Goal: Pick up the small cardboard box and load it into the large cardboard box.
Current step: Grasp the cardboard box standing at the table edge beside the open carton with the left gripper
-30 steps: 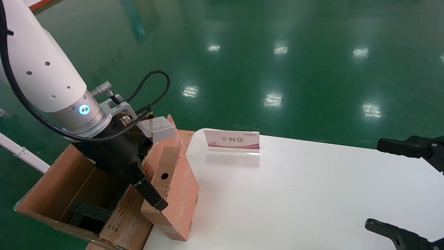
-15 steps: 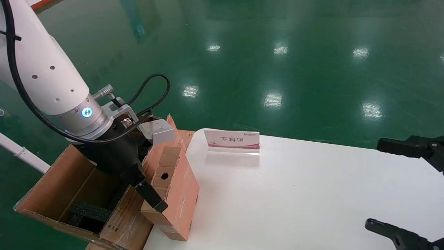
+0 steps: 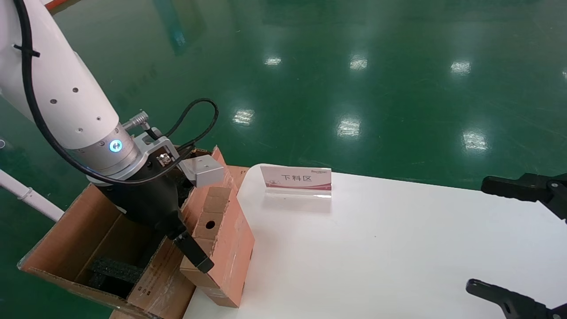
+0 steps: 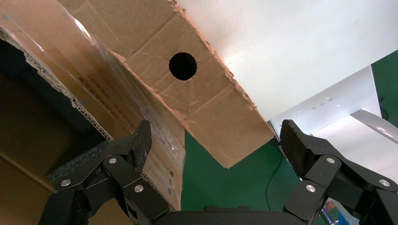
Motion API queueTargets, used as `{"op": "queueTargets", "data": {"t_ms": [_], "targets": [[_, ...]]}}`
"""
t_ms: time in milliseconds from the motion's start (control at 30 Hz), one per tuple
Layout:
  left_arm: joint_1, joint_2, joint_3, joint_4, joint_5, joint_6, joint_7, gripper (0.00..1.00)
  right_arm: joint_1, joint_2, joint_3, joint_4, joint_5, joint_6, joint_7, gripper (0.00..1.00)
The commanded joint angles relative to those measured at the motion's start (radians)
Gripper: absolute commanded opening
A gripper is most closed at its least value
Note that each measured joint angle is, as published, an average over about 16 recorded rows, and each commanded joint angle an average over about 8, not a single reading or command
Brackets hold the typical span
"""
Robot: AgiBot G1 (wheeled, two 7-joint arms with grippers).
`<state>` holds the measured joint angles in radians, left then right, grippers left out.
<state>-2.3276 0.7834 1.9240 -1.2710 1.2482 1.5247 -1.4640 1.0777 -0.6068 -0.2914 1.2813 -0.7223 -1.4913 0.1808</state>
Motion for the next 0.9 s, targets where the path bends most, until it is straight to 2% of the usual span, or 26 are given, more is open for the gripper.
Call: {"op": "queueTargets", "data": {"t_ms": [33, 900], "targets": [[0.001, 0.002, 0.003, 0.002, 0.003, 0.000, 0.000, 1.00, 0.000, 0.000, 0.000, 0.000, 0.000, 0.000, 0.000, 1.00], [0.026, 0.003, -0.007, 0.017, 0.004, -0.069, 0.013, 1.00, 0.000, 0.000, -0.002, -0.001, 0.001, 0.001, -0.001, 1.00]]}}
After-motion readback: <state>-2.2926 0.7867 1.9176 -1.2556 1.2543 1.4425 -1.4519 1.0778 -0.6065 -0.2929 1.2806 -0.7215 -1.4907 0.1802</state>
